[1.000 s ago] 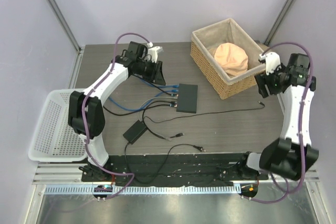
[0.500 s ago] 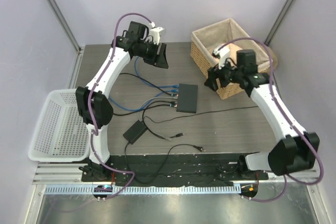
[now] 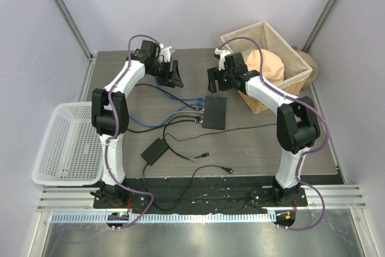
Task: Pull the plug from the switch port
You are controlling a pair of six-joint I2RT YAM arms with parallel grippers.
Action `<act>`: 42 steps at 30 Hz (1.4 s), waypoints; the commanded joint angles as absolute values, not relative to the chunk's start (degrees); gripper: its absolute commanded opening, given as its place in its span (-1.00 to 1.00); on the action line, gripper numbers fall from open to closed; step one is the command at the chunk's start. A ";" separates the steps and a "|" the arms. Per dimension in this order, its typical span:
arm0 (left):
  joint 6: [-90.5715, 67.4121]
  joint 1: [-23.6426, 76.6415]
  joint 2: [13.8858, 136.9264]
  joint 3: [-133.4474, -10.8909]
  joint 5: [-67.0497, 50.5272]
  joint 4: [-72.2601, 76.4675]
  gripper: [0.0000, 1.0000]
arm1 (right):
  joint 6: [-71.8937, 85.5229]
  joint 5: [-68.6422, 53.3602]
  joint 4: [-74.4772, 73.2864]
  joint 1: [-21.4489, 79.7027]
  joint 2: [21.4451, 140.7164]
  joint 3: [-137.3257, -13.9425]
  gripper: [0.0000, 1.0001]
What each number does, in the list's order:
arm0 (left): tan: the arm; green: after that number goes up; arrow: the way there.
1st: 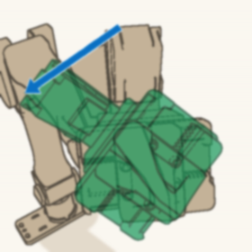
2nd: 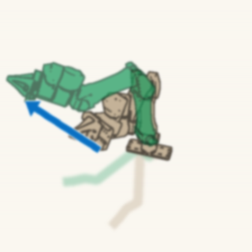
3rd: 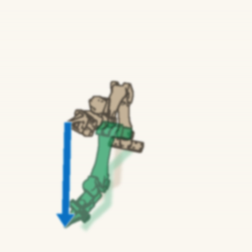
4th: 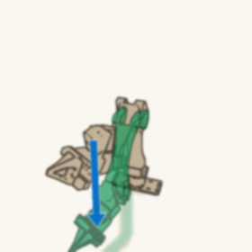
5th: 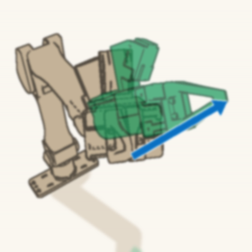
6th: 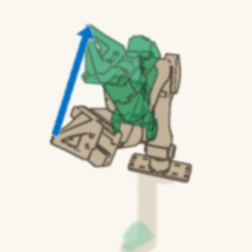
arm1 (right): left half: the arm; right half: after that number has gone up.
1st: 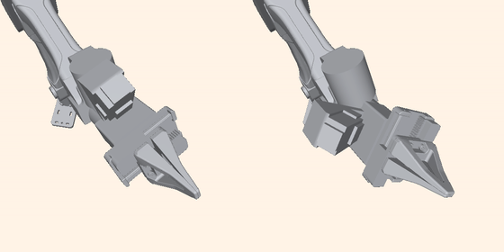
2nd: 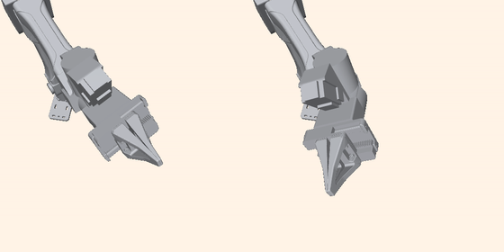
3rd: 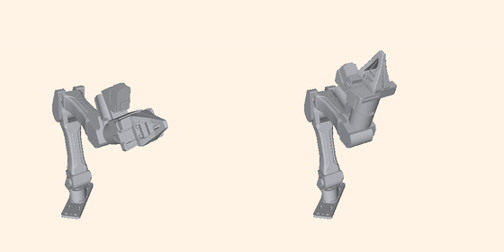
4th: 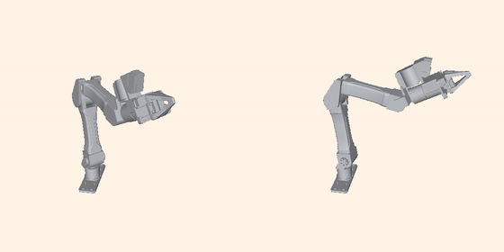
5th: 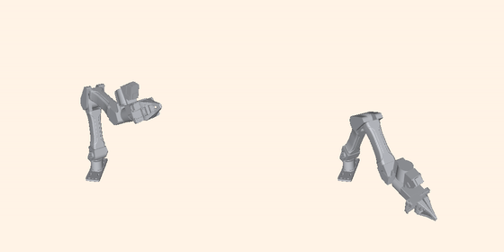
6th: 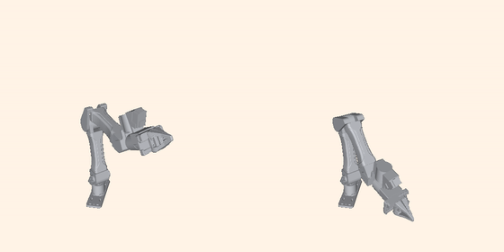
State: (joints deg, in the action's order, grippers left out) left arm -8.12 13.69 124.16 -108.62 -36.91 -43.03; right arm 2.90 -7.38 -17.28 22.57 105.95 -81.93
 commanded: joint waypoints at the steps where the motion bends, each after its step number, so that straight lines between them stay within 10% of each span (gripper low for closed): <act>1: -13.97 14.06 123.84 -110.39 -40.07 -34.55 0.21 | 2.29 -6.58 -12.58 23.03 109.94 -85.96 0.56; 11: -15.47 13.97 117.96 -107.32 -44.12 -33.75 0.21 | 3.25 -22.40 -7.82 24.08 117.07 -87.01 0.19; 42: -13.62 14.68 108.54 -95.36 -42.36 -33.14 0.22 | -3.16 -26.89 -10.11 24.70 120.77 -85.09 0.31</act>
State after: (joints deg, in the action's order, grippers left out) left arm -14.55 14.35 111.46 -95.31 -42.52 -34.11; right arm -1.56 -24.86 -9.28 23.90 124.16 -87.83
